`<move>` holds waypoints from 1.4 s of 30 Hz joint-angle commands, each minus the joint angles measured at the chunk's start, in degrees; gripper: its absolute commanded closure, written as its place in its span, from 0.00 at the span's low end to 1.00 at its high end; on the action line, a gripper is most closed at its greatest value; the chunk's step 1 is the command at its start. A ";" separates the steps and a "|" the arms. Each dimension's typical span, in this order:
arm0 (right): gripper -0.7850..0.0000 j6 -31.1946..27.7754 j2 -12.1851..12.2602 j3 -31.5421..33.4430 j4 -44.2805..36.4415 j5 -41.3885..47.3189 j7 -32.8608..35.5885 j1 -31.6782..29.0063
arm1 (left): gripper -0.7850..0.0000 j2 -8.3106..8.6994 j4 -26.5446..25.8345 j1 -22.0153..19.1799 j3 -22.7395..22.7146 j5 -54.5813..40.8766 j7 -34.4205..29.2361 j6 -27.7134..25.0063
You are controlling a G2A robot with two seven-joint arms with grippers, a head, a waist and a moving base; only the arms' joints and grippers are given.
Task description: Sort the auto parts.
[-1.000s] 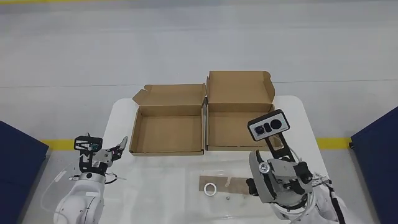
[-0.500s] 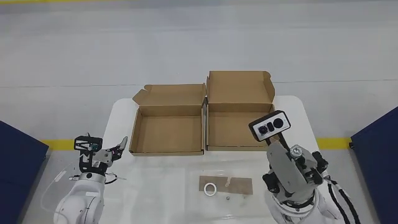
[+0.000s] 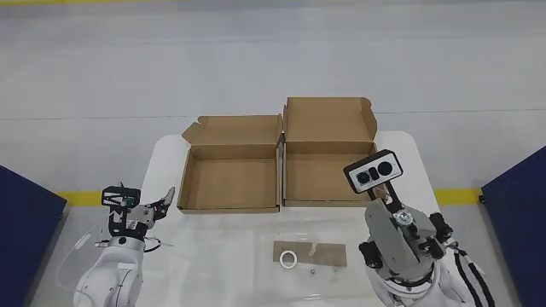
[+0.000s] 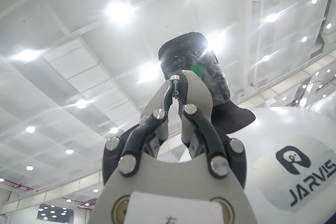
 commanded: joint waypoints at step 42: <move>1.00 16.68 2.71 30.12 -2.25 -42.01 -2.00 -10.92 | 0.00 0.00 0.00 0.00 0.00 0.00 0.00 0.00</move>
